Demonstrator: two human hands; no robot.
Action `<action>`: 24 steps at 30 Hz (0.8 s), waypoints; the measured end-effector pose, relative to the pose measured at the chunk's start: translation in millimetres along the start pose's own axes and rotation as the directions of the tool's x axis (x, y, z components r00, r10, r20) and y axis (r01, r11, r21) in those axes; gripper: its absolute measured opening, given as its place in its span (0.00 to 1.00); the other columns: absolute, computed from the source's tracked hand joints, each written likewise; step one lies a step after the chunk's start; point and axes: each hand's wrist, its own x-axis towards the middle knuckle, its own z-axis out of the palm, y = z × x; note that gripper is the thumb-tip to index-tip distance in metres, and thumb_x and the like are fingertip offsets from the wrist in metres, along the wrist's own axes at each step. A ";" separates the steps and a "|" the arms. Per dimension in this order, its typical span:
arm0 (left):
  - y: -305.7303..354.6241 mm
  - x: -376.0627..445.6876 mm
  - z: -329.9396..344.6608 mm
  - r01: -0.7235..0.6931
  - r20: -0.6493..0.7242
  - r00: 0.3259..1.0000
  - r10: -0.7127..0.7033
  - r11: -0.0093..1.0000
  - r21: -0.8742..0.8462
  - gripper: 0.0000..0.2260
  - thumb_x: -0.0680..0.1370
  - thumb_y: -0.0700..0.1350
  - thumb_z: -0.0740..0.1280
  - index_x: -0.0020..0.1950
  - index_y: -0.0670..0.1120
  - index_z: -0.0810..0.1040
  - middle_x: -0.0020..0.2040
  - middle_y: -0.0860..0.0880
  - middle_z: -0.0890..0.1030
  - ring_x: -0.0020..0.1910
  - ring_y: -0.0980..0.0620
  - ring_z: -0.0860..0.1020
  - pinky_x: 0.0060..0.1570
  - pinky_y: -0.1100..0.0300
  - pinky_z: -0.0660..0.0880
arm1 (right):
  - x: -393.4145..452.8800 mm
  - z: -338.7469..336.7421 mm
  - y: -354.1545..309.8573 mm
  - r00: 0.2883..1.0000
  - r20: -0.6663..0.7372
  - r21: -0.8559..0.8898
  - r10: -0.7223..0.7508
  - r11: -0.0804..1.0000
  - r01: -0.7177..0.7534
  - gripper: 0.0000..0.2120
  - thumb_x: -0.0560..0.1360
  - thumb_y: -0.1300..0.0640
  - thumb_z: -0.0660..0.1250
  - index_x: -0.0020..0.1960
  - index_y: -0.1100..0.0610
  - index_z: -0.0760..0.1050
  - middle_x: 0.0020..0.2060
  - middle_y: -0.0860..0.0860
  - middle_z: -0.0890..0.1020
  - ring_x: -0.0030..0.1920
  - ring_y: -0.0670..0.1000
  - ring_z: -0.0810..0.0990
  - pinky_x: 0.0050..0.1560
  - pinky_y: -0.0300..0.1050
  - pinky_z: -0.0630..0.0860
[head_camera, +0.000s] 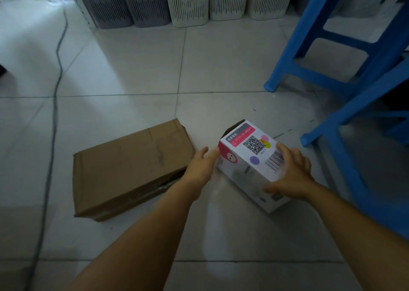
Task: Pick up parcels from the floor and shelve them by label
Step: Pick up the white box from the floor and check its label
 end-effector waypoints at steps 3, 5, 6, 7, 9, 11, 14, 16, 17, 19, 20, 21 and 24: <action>5.1 5.8 -14.5 -0.023 -0.038 0.999 0.018 0.991 -0.131 0.31 0.83 0.59 0.58 0.84 0.51 0.57 0.81 0.41 0.66 0.77 0.38 0.68 0.75 0.38 0.65 | -6.9 -16.0 -7.7 0.986 0.159 0.452 -0.059 0.892 -0.019 0.53 0.60 0.59 0.80 0.74 0.44 0.52 0.68 0.50 0.61 0.64 0.57 0.68 0.56 0.58 0.76; 9.8 5.9 -22.2 -0.024 -0.022 1.000 0.019 0.975 -0.220 0.32 0.82 0.63 0.58 0.83 0.50 0.61 0.80 0.41 0.67 0.77 0.36 0.67 0.76 0.37 0.64 | -10.7 -26.6 -17.7 0.956 0.267 0.720 -0.123 0.685 -0.113 0.51 0.59 0.62 0.80 0.72 0.42 0.56 0.69 0.53 0.65 0.58 0.60 0.77 0.47 0.56 0.81; 13.6 3.8 -25.2 -0.023 -0.005 1.000 0.022 0.963 -0.267 0.34 0.80 0.65 0.60 0.82 0.51 0.63 0.80 0.42 0.68 0.78 0.37 0.66 0.76 0.36 0.63 | -11.2 -31.2 -22.0 0.936 0.303 0.785 -0.179 0.604 -0.139 0.50 0.58 0.62 0.80 0.72 0.43 0.59 0.68 0.56 0.68 0.55 0.63 0.80 0.44 0.55 0.82; 18.1 1.5 -27.6 -0.029 0.017 0.999 0.036 0.951 -0.309 0.37 0.77 0.68 0.62 0.82 0.51 0.64 0.81 0.43 0.67 0.79 0.38 0.65 0.77 0.36 0.61 | -11.7 -35.0 -26.1 0.910 0.335 0.819 -0.243 0.553 -0.153 0.48 0.57 0.60 0.78 0.72 0.44 0.60 0.67 0.58 0.71 0.54 0.65 0.81 0.43 0.55 0.82; 27.9 -5.9 -31.1 -0.075 0.081 0.990 0.114 0.920 -0.384 0.46 0.68 0.72 0.66 0.81 0.51 0.65 0.81 0.42 0.66 0.80 0.37 0.63 0.76 0.33 0.60 | -13.5 -39.2 -32.2 0.846 0.386 0.849 -0.367 0.500 -0.170 0.46 0.58 0.57 0.77 0.72 0.44 0.62 0.63 0.62 0.77 0.54 0.66 0.81 0.43 0.56 0.81; 37.6 -15.2 -32.0 -0.104 0.126 0.978 0.169 0.908 -0.406 0.52 0.60 0.72 0.69 0.81 0.51 0.65 0.80 0.38 0.66 0.79 0.34 0.64 0.73 0.29 0.61 | -16.4 -39.1 -35.2 0.781 0.433 0.858 -0.451 0.471 -0.203 0.46 0.57 0.54 0.80 0.71 0.48 0.63 0.58 0.62 0.81 0.53 0.64 0.82 0.44 0.55 0.81; 44.4 -20.8 -31.5 -0.189 0.130 0.959 0.250 0.913 -0.361 0.61 0.53 0.68 0.78 0.82 0.53 0.59 0.75 0.35 0.72 0.73 0.31 0.71 0.66 0.28 0.70 | -20.1 -34.1 -37.2 0.777 0.447 0.854 -0.443 0.469 -0.224 0.40 0.61 0.58 0.78 0.70 0.54 0.65 0.54 0.61 0.84 0.51 0.62 0.83 0.46 0.58 0.81; 47.8 -19.2 -31.4 -0.308 0.119 0.927 0.355 0.904 -0.297 0.55 0.55 0.59 0.81 0.78 0.54 0.61 0.67 0.39 0.80 0.64 0.36 0.81 0.56 0.37 0.81 | -19.5 -31.7 -42.1 0.851 0.397 0.829 -0.343 0.532 -0.173 0.33 0.65 0.66 0.72 0.69 0.57 0.67 0.56 0.61 0.82 0.55 0.64 0.80 0.57 0.66 0.76; 49.0 -17.4 -30.0 -0.370 0.107 0.908 0.405 0.896 -0.245 0.50 0.59 0.56 0.81 0.77 0.53 0.63 0.64 0.39 0.82 0.60 0.38 0.84 0.53 0.42 0.84 | -18.1 -32.4 -45.6 0.883 0.361 0.813 -0.302 0.565 -0.139 0.32 0.67 0.67 0.70 0.68 0.56 0.67 0.58 0.60 0.81 0.58 0.63 0.78 0.60 0.66 0.73; 47.4 -12.3 -25.5 -0.436 0.091 0.889 0.449 0.890 -0.132 0.50 0.63 0.52 0.82 0.79 0.53 0.60 0.63 0.40 0.82 0.57 0.42 0.86 0.55 0.43 0.84 | -16.3 -37.9 -58.8 0.931 0.264 0.835 -0.251 0.543 -0.091 0.32 0.67 0.61 0.73 0.68 0.50 0.66 0.58 0.54 0.80 0.59 0.60 0.77 0.55 0.57 0.76; 46.6 -10.7 -22.2 -0.449 0.086 0.886 0.455 0.890 -0.083 0.48 0.65 0.51 0.82 0.79 0.53 0.59 0.62 0.42 0.83 0.55 0.45 0.87 0.53 0.45 0.84 | -16.5 -41.8 -66.9 0.955 0.206 0.863 -0.215 0.500 -0.074 0.35 0.66 0.57 0.75 0.68 0.47 0.64 0.57 0.52 0.80 0.58 0.57 0.78 0.48 0.51 0.78; 45.5 -8.8 -19.0 -0.465 0.065 0.882 0.467 0.884 -0.044 0.42 0.69 0.50 0.80 0.78 0.52 0.61 0.61 0.44 0.83 0.52 0.47 0.88 0.49 0.49 0.86 | -16.3 -44.8 -73.7 0.972 0.154 0.880 -0.178 0.473 -0.052 0.37 0.64 0.52 0.76 0.67 0.44 0.61 0.55 0.50 0.79 0.55 0.54 0.79 0.43 0.46 0.77; 46.1 -11.0 -12.7 -0.441 -0.008 0.898 0.441 0.897 -0.044 0.28 0.75 0.50 0.74 0.72 0.55 0.67 0.54 0.49 0.85 0.42 0.58 0.88 0.33 0.63 0.82 | -16.9 -47.6 -84.7 0.983 0.115 0.874 -0.146 0.485 -0.030 0.41 0.60 0.43 0.72 0.65 0.38 0.52 0.54 0.48 0.77 0.50 0.52 0.80 0.36 0.40 0.78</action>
